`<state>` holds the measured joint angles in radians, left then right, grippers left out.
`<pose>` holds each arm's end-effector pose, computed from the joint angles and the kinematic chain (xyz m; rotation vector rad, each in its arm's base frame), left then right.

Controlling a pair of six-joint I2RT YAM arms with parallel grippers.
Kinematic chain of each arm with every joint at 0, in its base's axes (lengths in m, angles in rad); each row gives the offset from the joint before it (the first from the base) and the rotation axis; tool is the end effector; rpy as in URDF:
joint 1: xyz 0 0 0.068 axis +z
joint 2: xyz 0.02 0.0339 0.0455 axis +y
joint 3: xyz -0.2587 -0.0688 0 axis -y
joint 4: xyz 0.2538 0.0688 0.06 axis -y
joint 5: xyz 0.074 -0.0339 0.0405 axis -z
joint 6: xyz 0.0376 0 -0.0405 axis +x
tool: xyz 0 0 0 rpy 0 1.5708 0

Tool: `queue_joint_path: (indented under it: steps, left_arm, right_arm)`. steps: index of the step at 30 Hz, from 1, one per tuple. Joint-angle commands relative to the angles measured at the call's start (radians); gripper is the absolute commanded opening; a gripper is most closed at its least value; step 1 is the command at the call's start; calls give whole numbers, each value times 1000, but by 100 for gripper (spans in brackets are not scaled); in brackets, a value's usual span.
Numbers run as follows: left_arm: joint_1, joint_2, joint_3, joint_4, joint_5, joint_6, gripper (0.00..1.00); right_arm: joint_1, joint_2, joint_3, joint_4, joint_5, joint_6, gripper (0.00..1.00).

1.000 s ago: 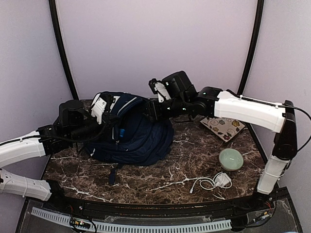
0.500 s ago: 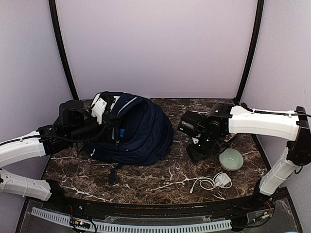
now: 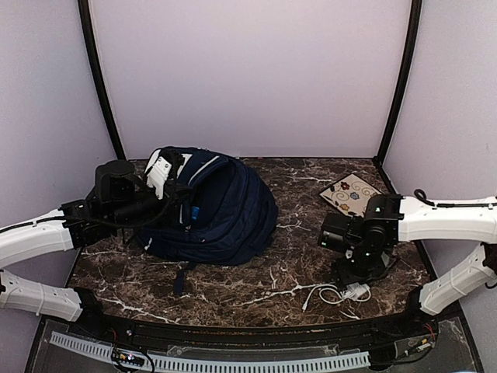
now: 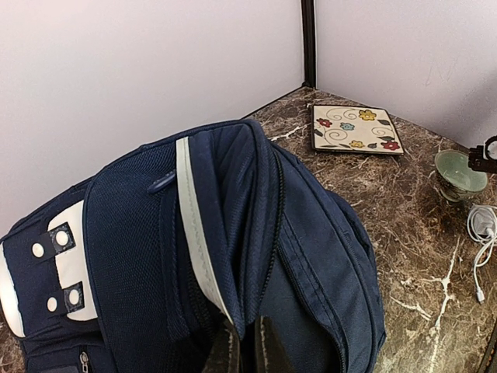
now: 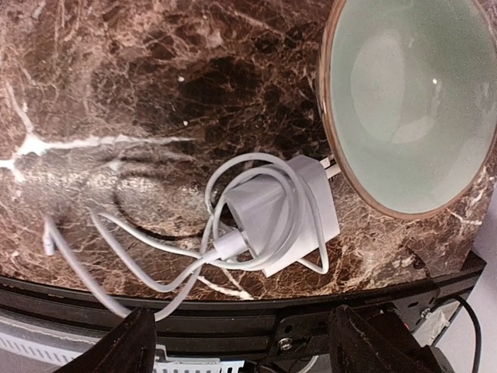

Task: Pack the student bag
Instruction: Pick up the charger from the center of the board.

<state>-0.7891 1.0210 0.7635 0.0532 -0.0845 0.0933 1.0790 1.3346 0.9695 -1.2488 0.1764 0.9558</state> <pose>0.1817 -0.1785 0.3048 0.7099 1.6478 -0.4264 0.1065 0.1848 0.2195 -0.1909 3.0019 -0.1950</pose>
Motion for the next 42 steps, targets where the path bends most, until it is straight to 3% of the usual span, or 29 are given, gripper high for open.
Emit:
queue_joint_path:
  steps: [1, 12, 27, 35, 42]
  left_arm:
    - [-7, -20, 27, 110, 29, 13, 0]
    - [-7, -13, 30, 106, 31, 14, 0]
    - [-7, -7, 32, 102, 39, 16, 0]
    - [-7, -6, 32, 100, 38, 17, 0]
    - [-7, -7, 34, 99, 41, 17, 0]
  right_arm:
    - [-4, -32, -112, 82, -34, 71, 78]
    - [-117, -76, -283, 244, -82, 53, 80]
    - [-263, -60, -316, 416, -56, -102, 85]
    - [-241, 23, -283, 460, -127, -162, 66]
    - [-179, 84, -207, 468, -121, -174, 57]
